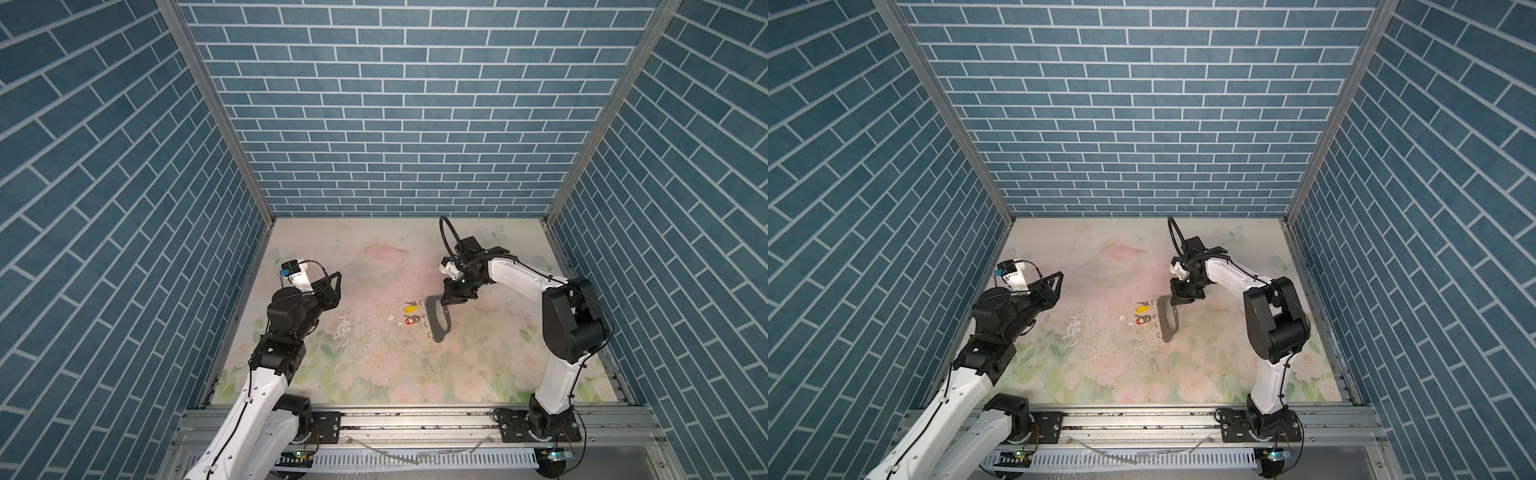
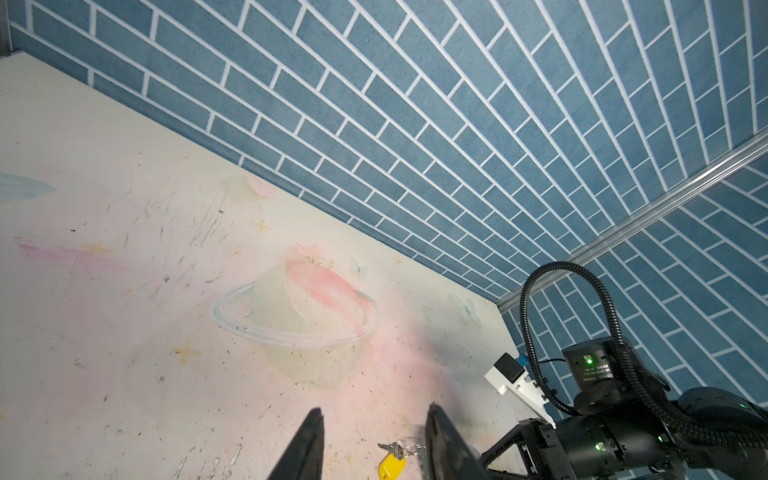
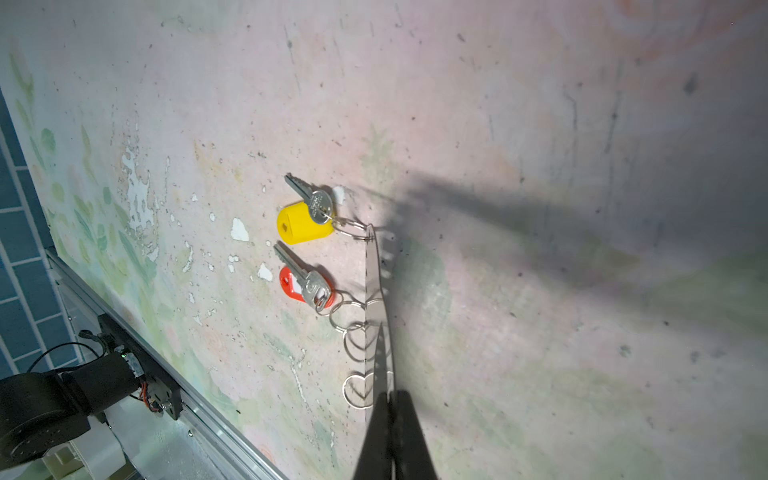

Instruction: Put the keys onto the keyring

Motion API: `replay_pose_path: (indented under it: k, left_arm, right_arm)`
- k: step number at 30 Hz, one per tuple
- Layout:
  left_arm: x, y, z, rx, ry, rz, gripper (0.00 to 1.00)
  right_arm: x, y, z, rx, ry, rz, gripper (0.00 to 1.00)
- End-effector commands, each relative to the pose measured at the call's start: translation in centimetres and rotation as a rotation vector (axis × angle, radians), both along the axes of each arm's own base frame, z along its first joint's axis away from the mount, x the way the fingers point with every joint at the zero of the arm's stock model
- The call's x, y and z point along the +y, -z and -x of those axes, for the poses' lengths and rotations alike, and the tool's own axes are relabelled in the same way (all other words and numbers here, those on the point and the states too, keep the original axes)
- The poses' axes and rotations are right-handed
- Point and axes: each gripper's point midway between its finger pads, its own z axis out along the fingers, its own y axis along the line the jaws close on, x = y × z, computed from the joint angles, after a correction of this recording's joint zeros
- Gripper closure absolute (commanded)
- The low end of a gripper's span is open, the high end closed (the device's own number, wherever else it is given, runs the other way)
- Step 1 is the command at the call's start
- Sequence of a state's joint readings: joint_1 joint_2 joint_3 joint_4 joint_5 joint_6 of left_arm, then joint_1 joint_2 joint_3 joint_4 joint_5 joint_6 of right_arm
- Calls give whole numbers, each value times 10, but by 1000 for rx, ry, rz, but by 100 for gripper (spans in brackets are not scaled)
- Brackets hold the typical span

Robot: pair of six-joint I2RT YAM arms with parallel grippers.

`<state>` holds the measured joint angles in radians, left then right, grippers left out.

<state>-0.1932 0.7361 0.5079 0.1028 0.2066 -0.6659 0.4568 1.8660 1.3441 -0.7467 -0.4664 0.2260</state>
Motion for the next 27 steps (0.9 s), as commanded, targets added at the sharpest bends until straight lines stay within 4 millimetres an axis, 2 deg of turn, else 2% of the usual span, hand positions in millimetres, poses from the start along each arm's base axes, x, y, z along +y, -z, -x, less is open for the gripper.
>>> replay_pose_path:
  k: [1, 6, 7, 9, 12, 16, 18, 20, 21, 22, 23, 26, 27]
  left_arm:
    - [-3, -4, 0, -30, 18, -4, 57]
    - [-1, -4, -1, -30, 9, -35, 54]
    - [0, -3, -1, -27, 6, -44, 53]
    - [1, -4, -2, -27, 4, -62, 52]
    - [3, -12, -3, -33, -2, -114, 51]
    - [12, -31, -11, -27, -32, -236, 45]
    - [16, -50, -18, -33, -43, -300, 43]
    - [17, -62, -26, -25, -40, -369, 42]
    - [17, -66, -31, -22, -37, -395, 41]
    - [18, -70, -36, -19, -37, -423, 39]
    - [18, -75, -42, -20, -38, -448, 37]
    - [16, -82, -58, -5, -20, -514, 34]
    - [18, -85, -63, 6, -26, -533, 25]
  right_arm:
    - [-30, 36, -1, -7, -22, 134, 87]
    - [-51, 41, -9, -26, 30, 189, 72]
    - [-57, 40, -11, -33, 45, 205, 63]
    - [-67, 35, -14, -60, 71, 233, 61]
    - [-83, 17, -23, -130, 122, 268, 62]
    - [-100, -21, -36, -259, 187, 288, 61]
    - [-109, -42, -43, -334, 227, 294, 60]
    - [-117, -67, -48, -415, 268, 281, 35]
    - [-121, -77, -50, -450, 290, 279, 29]
    - [-126, -89, -52, -487, 313, 274, 5]
    - [-131, -100, -54, -522, 337, 268, 1]
    - [-148, -134, -55, -626, 408, 275, 1]
    - [-155, -146, -55, -668, 436, 285, 1]
